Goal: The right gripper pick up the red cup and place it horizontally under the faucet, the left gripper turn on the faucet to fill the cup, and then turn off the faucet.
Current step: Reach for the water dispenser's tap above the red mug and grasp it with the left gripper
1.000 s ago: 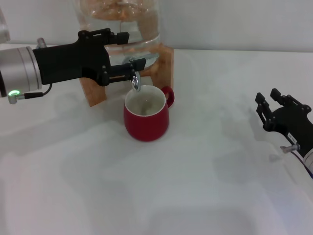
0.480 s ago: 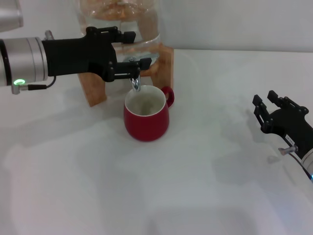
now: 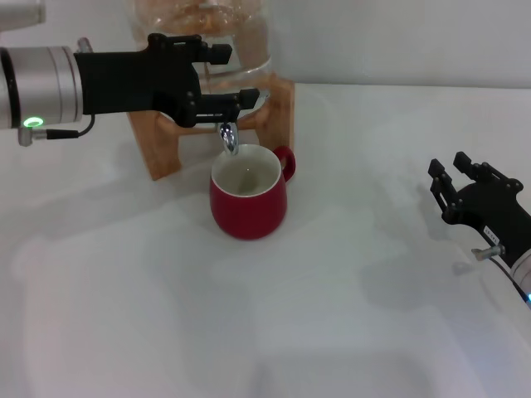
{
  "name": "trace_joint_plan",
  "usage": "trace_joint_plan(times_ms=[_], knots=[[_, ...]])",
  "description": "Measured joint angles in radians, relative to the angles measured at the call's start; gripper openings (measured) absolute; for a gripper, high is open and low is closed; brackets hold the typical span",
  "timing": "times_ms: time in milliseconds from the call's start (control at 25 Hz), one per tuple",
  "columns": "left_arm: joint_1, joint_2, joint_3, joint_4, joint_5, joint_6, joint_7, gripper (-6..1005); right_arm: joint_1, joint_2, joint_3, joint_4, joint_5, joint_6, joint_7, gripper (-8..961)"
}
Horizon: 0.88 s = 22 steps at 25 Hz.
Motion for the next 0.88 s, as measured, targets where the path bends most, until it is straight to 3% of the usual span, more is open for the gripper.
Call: trace_joint_plan(times_ms=[880], knots=[[-0.038,0.002,0.002,0.058,0.103,-0.042,-0.144,757,0.003,0.0,0.0,0.0,0.002,0.005,0.001,378]])
